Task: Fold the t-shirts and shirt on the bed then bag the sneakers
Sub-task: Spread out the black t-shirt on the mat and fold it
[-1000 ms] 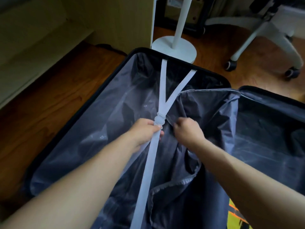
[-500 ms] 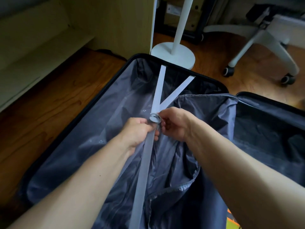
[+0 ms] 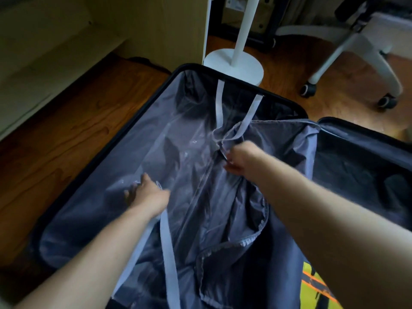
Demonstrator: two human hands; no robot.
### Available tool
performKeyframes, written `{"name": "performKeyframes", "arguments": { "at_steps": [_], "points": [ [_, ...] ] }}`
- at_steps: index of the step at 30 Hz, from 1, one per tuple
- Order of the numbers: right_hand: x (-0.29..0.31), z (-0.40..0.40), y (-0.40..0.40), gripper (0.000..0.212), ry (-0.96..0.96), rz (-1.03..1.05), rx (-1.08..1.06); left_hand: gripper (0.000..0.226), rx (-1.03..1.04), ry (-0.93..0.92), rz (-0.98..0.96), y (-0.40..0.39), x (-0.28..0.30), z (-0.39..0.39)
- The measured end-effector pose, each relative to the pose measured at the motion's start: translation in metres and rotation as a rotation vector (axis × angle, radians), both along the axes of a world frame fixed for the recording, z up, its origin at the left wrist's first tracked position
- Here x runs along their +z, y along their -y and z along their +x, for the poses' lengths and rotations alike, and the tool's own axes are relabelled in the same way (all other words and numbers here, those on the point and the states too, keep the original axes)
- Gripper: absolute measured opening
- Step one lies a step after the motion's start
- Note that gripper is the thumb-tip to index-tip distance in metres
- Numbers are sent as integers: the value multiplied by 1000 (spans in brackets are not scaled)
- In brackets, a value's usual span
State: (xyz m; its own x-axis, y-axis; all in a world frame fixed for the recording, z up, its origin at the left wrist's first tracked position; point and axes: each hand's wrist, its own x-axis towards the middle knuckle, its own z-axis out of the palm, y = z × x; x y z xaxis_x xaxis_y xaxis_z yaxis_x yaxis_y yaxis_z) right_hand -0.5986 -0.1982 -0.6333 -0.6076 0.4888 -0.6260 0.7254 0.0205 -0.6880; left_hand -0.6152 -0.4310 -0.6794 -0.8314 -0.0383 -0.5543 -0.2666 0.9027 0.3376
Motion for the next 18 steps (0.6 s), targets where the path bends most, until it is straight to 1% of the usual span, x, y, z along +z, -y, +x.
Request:
{"name": "performKeyframes", "arguments": {
  "at_steps": [1, 2, 3, 4, 5, 6, 7, 8, 9, 10, 11, 12, 13, 14, 15, 16, 17, 18],
  "points": [
    [-15, 17, -1, 8, 145, 303, 215, 73, -55, -40, -69, 5, 1, 5],
    [-29, 37, -2, 18, 258, 585, 384, 74, -93, -88, -75, 8, 2, 10],
    [-43, 59, 0, 29, 322, 756, 493, 69, -123, -127, -42, 7, 1, 16],
    [-55, 79, 3, 35, 341, 834, 550, 61, -166, -143, 5, 4, -1, 24],
    [-63, 95, 7, 36, 353, 837, 592, 53, -225, -132, 57, -2, -3, 35],
    [-70, 107, 9, 36, 352, 744, 616, 45, -286, -75, 135, -9, -4, 47],
    [-70, 116, 12, 37, 302, 568, 588, 40, -347, 21, 203, -18, -2, 59],
    [-65, 121, 17, 40, 202, 337, 506, 37, -413, 118, 225, -26, -2, 74],
    [-52, 126, 25, 49, 87, 108, 396, 38, -483, 210, 183, -32, -1, 87],
    [-35, 133, 33, 58, -43, -61, 280, 43, -536, 242, 123, -36, 3, 99],
    [-15, 140, 37, 63, -151, -180, 172, 50, -552, 200, 51, -41, 9, 108],
    [10, 152, 40, 63, -231, -278, 80, 55, -551, 98, -1, -45, 21, 114],
    [35, 168, 37, 61, -274, -341, 16, 53, -514, -16, -11, -48, 37, 118],
    [62, 188, 30, 56, -290, -337, -15, 48, -458, -124, 27, -53, 61, 122],
    [91, 214, 20, 50, -273, -263, -17, 45, -388, -202, 101, -58, 87, 123],
    [120, 245, 9, 46, -236, -170, -21, 45, -351, -230, 175, -66, 117, 126],
    [147, 279, -3, 42, -189, -77, -43, 45, -370, -226, 245, -75, 149, 130],
    [177, 317, -12, 38, -152, 13, -88, 43, -450, -204, 312, -88, 181, 138]
  ]
}}
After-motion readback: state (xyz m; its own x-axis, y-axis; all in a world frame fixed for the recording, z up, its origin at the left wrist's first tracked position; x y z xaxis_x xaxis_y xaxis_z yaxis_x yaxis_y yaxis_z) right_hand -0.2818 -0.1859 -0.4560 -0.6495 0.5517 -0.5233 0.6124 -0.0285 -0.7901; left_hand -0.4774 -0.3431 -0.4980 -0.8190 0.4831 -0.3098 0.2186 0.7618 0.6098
